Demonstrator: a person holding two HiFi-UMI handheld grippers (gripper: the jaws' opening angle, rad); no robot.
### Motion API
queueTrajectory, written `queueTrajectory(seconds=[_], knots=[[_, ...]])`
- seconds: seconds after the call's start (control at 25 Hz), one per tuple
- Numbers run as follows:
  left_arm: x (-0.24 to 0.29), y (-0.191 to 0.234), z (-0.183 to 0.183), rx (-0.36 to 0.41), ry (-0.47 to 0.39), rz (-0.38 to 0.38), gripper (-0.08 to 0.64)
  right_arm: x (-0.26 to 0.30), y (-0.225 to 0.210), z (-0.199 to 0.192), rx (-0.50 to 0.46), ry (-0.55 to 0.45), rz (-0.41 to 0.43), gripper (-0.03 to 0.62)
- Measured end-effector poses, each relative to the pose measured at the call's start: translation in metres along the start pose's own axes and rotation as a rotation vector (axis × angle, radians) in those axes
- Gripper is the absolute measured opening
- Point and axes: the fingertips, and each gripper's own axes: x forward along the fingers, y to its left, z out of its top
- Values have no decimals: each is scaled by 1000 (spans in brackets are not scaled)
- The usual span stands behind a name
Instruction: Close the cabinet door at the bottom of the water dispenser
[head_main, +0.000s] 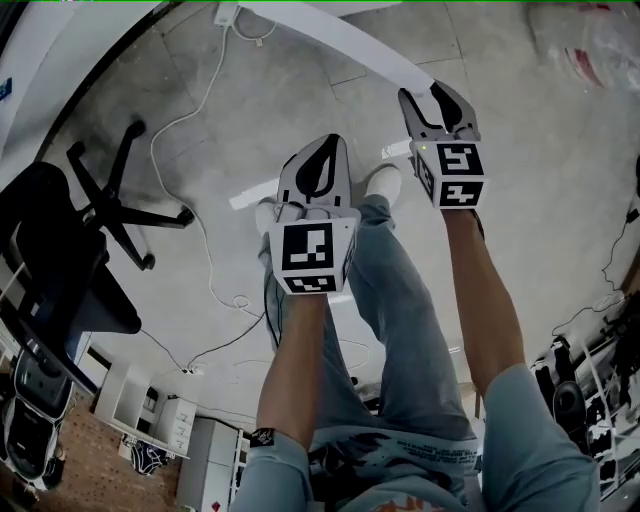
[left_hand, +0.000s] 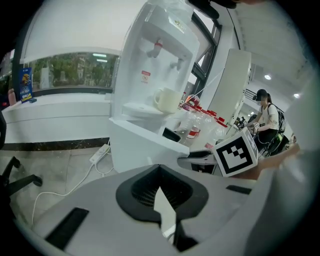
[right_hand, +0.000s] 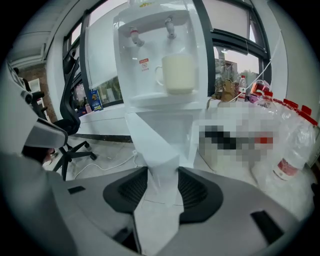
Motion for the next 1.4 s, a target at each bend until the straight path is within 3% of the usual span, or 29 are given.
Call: queueTrajectory(seconds=[0.68,1.12,1.4], knots=[[33,-14,25,-30,-37,36,11,43,-83,57,-79,-43,-3,164],[42,10,44,-42,-66,88,11,82,-119,99,-124,-77,-31,135],[40,24,47,-55,-71,125,11,96,-129,113,-103,-92,-39,135]])
